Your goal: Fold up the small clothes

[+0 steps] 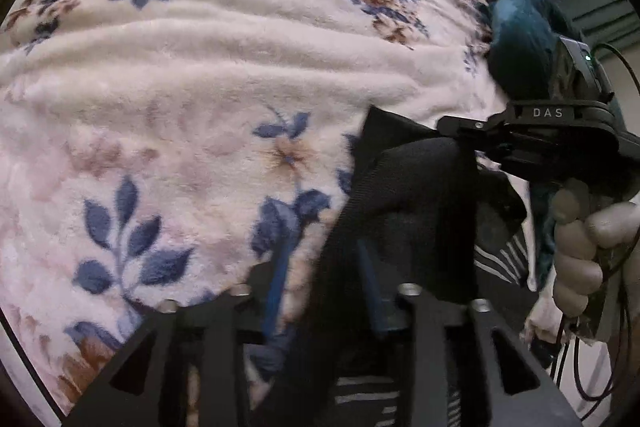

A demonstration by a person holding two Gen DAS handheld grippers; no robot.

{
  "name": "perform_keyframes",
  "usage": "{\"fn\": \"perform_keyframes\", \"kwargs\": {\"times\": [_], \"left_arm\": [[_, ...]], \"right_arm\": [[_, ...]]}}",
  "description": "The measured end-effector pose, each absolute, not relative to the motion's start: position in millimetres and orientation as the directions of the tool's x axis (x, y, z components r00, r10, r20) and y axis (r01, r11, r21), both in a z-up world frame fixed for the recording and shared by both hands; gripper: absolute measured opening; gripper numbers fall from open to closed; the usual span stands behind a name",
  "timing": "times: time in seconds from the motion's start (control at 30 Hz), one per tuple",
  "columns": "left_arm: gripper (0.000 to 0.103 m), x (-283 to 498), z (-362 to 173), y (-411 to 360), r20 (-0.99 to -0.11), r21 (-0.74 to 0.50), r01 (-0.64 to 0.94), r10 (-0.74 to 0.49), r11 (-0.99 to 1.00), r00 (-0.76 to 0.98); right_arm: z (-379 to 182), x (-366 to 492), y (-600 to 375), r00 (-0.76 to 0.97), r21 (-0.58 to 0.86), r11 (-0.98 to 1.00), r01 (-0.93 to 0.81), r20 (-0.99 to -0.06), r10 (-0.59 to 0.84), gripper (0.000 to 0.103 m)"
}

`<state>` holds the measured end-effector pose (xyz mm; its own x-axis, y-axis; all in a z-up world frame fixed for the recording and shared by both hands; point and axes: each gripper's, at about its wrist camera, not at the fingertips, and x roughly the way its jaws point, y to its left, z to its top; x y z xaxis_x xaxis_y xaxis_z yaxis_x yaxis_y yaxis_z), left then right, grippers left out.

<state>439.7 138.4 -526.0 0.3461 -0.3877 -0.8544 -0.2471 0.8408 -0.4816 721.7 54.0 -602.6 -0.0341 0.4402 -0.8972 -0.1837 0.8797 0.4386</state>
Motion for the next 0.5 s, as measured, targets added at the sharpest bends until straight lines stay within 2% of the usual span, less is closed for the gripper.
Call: {"fn": "perform_keyframes", "kwargs": {"times": [0.13, 0.2, 0.23, 0.27, 0.3, 0.33, 0.4, 0.43, 0.47, 0.5], "left_arm": [[0.043, 445.8, -536.3, 122.9, -0.879, -0.434, -0.196, -0.366, 0.879, 0.304], [0.039, 446.2, -536.0, 119.6, -0.883, -0.417, -0.184, -0.349, 0.890, 0.313], [0.011, 445.1, -533.7, 117.8, -0.875, -0.423, -0.168, -0.353, 0.891, 0.330], [0.004, 444.0, -531.1, 116.0, -0.873, -0.419, -0.154, -0.350, 0.895, 0.341], [0.004, 443.1, -529.3, 113.6, -0.877, -0.402, -0.147, -0.334, 0.904, 0.346], [0.004, 441.3, -527.4, 112.1, -0.874, -0.400, -0.135, -0.332, 0.907, 0.355], [0.004, 437.0, -523.9, 111.3, -0.868, -0.402, -0.131, -0.332, 0.906, 0.370], [0.004, 434.0, -522.3, 111.7, -0.864, -0.408, -0.130, -0.335, 0.904, 0.376], [0.004, 433.3, -522.2, 112.7, -0.862, -0.410, -0.132, -0.336, 0.902, 0.378], [0.004, 430.7, -521.4, 114.4, -0.861, -0.412, -0.136, -0.336, 0.901, 0.383]], "right_arm": [[-596.6, 716.8, 57.7, -0.145, 0.485, 0.839, -0.247, -0.875, 0.463, 0.005], [-593.1, 721.2, 66.5, -0.158, 0.469, 0.833, -0.294, -0.883, 0.441, 0.012], [-591.4, 723.0, 68.5, -0.147, 0.466, 0.831, -0.305, -0.885, 0.443, 0.027], [-591.3, 728.0, 74.3, -0.145, 0.474, 0.825, -0.308, -0.880, 0.452, 0.050], [-593.4, 729.6, 80.8, -0.158, 0.484, 0.820, -0.306, -0.875, 0.458, 0.057], [-598.1, 732.7, 88.8, -0.192, 0.498, 0.811, -0.307, -0.867, 0.460, 0.059], [-612.6, 733.0, 113.4, -0.285, 0.490, 0.794, -0.361, -0.868, 0.406, 0.059], [-615.9, 730.9, 122.2, -0.299, 0.465, 0.792, -0.396, -0.880, 0.368, 0.051], [-619.0, 726.4, 133.8, -0.289, 0.404, 0.787, -0.467, -0.911, 0.296, 0.012], [-620.4, 723.4, 139.7, -0.276, 0.352, 0.785, -0.509, -0.931, 0.238, 0.004]]}}
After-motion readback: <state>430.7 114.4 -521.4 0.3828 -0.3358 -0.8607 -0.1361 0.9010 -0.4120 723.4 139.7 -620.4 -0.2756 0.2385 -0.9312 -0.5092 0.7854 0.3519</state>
